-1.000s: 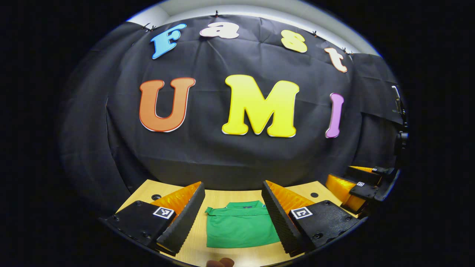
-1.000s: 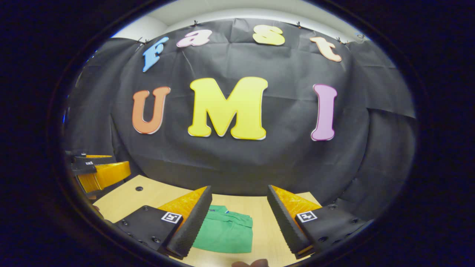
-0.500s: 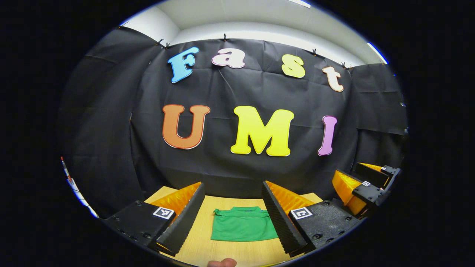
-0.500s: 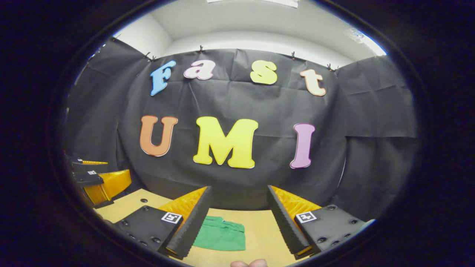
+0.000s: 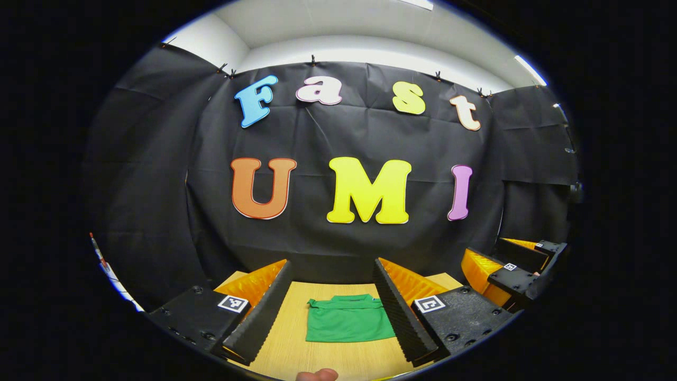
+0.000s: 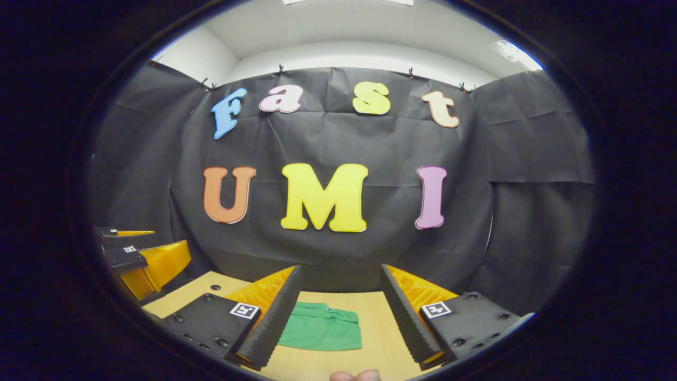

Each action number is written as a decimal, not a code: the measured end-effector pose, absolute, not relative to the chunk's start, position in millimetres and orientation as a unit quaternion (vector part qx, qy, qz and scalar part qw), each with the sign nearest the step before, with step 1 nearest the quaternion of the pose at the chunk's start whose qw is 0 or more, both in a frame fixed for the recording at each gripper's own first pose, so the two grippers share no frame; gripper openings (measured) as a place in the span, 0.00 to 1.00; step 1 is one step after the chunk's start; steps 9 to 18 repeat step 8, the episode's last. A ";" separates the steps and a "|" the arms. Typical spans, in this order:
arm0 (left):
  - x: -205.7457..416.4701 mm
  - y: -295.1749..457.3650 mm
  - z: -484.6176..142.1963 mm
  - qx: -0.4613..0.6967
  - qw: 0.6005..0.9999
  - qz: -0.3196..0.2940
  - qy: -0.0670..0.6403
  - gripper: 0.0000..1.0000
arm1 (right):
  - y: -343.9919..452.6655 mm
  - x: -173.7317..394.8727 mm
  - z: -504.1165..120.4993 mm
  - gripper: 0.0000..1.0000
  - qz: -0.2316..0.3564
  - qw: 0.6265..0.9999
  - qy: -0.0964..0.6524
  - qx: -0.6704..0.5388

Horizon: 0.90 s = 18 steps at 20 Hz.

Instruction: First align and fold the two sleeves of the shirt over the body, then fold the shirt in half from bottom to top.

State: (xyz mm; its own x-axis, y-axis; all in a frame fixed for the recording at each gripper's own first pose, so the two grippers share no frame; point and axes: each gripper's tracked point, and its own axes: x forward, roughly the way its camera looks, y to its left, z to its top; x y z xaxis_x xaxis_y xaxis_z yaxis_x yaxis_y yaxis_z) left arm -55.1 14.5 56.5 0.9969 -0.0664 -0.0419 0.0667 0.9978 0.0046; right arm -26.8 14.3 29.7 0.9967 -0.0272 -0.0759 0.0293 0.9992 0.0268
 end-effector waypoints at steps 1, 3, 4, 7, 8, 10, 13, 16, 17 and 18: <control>-55.1 14.6 55.9 0.002 0.999 -0.033 0.021 1.00 | 13.9 -27.0 30.3 0.93 -0.015 0.999 0.037 0.013; -54.1 14.7 55.1 -0.001 0.999 -0.032 0.022 0.98 | 13.5 -25.1 33.0 0.93 -0.015 0.999 0.032 0.010; -52.3 13.8 55.1 -0.001 0.999 -0.032 0.022 0.98 | 13.4 -25.0 33.8 0.93 -0.014 0.999 0.030 0.010; -48.4 11.6 53.3 -0.001 0.999 -0.034 0.022 0.98 | 12.8 -21.6 33.4 0.93 -0.014 0.999 0.030 0.009; -46.6 9.7 54.0 0.000 0.999 -0.034 0.021 0.98 | 11.8 -20.3 33.6 0.93 -0.014 0.999 0.030 0.010; -46.6 9.7 54.0 0.000 0.999 -0.034 0.021 0.98 | 11.8 -20.3 33.6 0.93 -0.014 0.999 0.030 0.010; -46.6 9.7 54.0 0.000 0.999 -0.034 0.021 0.98 | 11.8 -20.3 33.6 0.93 -0.014 0.999 0.030 0.010; -46.6 9.7 54.0 0.000 0.999 -0.034 0.021 0.98 | 11.8 -20.3 33.6 0.93 -0.014 0.999 0.030 0.010; -46.6 9.7 54.0 0.000 0.999 -0.034 0.021 0.98 | 11.8 -20.3 33.6 0.93 -0.014 0.999 0.030 0.010; -46.6 9.7 54.0 0.000 0.999 -0.034 0.021 0.98 | 11.8 -20.3 33.6 0.93 -0.014 0.999 0.030 0.010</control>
